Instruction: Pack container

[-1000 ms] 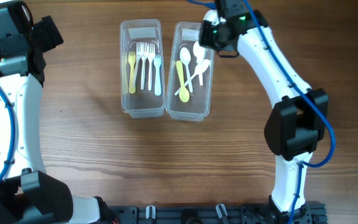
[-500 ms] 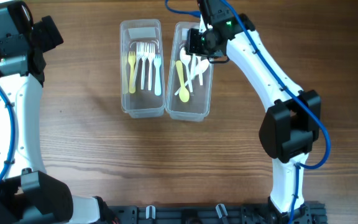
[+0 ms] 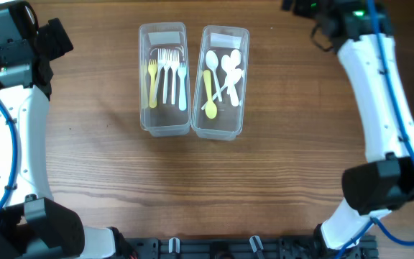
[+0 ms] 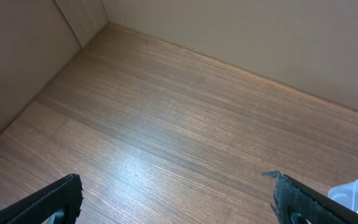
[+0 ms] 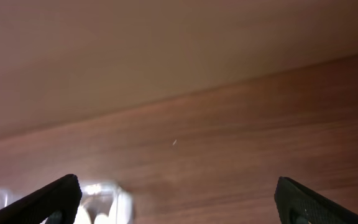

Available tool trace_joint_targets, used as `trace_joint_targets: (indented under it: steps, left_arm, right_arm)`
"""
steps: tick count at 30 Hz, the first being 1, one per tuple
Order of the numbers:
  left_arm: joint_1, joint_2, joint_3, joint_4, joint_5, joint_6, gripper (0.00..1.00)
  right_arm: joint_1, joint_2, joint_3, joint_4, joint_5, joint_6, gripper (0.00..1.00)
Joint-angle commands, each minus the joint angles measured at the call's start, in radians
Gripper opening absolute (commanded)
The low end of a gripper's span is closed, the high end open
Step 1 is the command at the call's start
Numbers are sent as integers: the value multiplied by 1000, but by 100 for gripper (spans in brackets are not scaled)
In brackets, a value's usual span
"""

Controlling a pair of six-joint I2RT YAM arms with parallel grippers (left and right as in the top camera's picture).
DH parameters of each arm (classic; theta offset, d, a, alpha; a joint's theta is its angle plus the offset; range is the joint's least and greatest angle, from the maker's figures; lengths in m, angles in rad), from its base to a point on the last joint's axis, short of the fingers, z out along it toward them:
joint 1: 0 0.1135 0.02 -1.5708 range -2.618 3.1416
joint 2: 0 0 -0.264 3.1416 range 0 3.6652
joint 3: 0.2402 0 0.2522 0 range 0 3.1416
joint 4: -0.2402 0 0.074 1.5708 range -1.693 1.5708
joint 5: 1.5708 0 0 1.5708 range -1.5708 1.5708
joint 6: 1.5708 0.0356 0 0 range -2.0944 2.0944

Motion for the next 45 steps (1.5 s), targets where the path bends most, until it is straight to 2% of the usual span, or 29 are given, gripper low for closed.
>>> trace_joint_targets:
  steps: [1,20,25,28,31,34,38,40,45]
  left_arm:
    - [1,-3,10,2,-1,-9,100]
    - [1,-3,10,2,-1,-9,100]
    - [1,-3,10,2,-1,-9,100]
    - [1,-3,10,2,-1,-9,100]
    - [1,-3,10,2,-1,-9,100]
    - [1,-3,10,2,-1,-9,100]
    - [1,-3,10,2,-1,-9,100]
    - [1,-3,10,2,-1,-9,100]
    - [1,-3,10,2,-1,-9,100]
  right_arm:
    - [-13,11,8,-3,31,-23,100]
    - [-13,-4,7,-3,31,-23,100]
    - [-14,-171,7,-10,121,-100,100]
    - [-14,-360,6,2,136,-112,100]
    - [-14,-503,-7,11,135,-204,100]
    - [-14,-727,-202,110,135,-210,100]
    - [-15,-1143,-758,389,134,-209,100]
    - [-33,-1324,-1016,483,60,-206,100]
    - [-110,-1573,-1408,590,-128,-207,100]
